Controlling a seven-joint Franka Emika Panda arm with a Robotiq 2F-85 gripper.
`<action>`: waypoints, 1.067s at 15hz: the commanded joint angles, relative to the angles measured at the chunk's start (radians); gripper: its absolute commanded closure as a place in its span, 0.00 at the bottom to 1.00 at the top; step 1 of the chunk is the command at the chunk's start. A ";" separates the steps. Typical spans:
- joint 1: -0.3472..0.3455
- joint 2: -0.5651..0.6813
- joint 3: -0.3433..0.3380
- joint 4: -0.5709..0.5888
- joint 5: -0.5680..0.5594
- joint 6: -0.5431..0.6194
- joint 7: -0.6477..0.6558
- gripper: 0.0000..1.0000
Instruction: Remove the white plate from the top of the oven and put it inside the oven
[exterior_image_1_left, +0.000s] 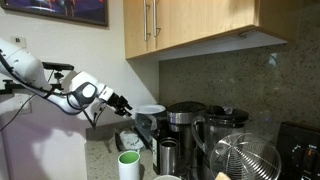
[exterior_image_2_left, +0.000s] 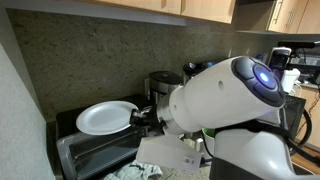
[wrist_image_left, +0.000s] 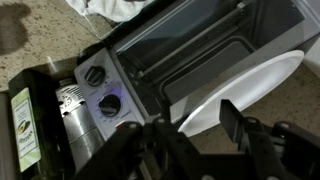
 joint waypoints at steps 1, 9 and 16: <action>0.044 0.037 -0.037 0.003 0.013 -0.048 -0.080 0.13; 0.030 0.011 -0.031 0.002 0.030 -0.029 -0.164 0.00; 0.032 0.024 -0.033 0.004 0.030 -0.029 -0.180 0.00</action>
